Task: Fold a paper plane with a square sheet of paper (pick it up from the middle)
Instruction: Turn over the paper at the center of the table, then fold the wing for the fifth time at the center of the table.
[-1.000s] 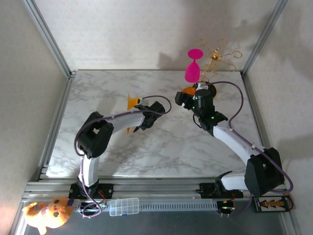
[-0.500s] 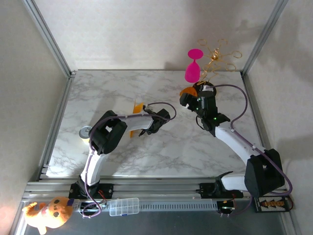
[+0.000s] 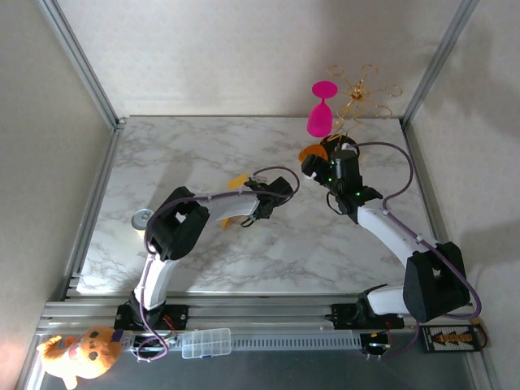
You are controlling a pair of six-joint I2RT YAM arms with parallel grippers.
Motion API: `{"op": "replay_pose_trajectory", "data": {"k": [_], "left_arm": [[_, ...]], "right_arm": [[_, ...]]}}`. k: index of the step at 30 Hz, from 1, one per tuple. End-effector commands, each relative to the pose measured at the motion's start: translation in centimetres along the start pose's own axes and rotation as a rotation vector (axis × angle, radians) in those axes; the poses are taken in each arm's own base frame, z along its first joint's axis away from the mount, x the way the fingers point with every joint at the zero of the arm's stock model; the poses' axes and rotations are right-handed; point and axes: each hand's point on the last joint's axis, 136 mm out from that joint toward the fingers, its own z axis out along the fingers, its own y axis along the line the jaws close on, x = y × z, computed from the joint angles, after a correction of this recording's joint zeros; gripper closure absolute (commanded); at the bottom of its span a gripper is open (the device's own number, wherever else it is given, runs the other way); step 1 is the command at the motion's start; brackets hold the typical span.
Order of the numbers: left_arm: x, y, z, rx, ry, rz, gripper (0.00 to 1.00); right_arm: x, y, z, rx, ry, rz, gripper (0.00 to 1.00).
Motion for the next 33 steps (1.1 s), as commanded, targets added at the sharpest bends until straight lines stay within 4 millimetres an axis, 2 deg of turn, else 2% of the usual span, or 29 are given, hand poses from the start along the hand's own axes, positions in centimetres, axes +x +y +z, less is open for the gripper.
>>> {"op": "replay_pose_trajectory", "data": {"k": [1,4,5,8,11,14,19,23,27,33], "left_arm": [[-2.0,-4.3,-5.3,0.271,-0.014,-0.109,0.66],[-3.1,-5.7,-8.9,0.440,-0.032,-0.157,0.61],[-3.5,-5.5,-9.9,0.486,-0.042,-0.178,0.58],[-4.8,-3.0,-11.4,0.533,-0.080,-0.256,0.54],[-4.4,0.4,-10.2,0.540,-0.082,-0.360,0.54],[-3.0,2.6,-7.8,0.566,-0.029,-0.471,0.59],[-1.0,4.1,-4.1,0.548,0.041,-0.569,0.71],[0.0,6.2,-1.3,0.435,0.053,-0.613,0.77],[-0.2,7.7,-0.1,0.338,0.004,-0.599,0.77],[-0.1,7.8,1.4,0.289,0.006,-0.579,0.78]], "right_arm": [[-1.5,0.3,-0.8,-0.012,-0.039,0.035,0.07],[-1.3,0.6,-0.7,-0.022,-0.030,0.018,0.06],[-1.2,0.7,-0.6,-0.029,-0.022,0.011,0.06],[-0.7,1.5,-0.3,-0.073,0.005,-0.015,0.05],[0.3,2.4,0.1,-0.134,0.052,-0.023,0.05],[1.8,3.4,0.7,-0.187,0.108,-0.023,0.07],[4.1,4.6,1.6,-0.222,0.180,-0.020,0.08],[5.8,5.7,2.1,-0.243,0.235,-0.031,0.09],[7.7,6.4,2.5,-0.256,0.286,-0.039,0.09],[10.1,6.9,3.0,-0.257,0.351,-0.036,0.10]]}}
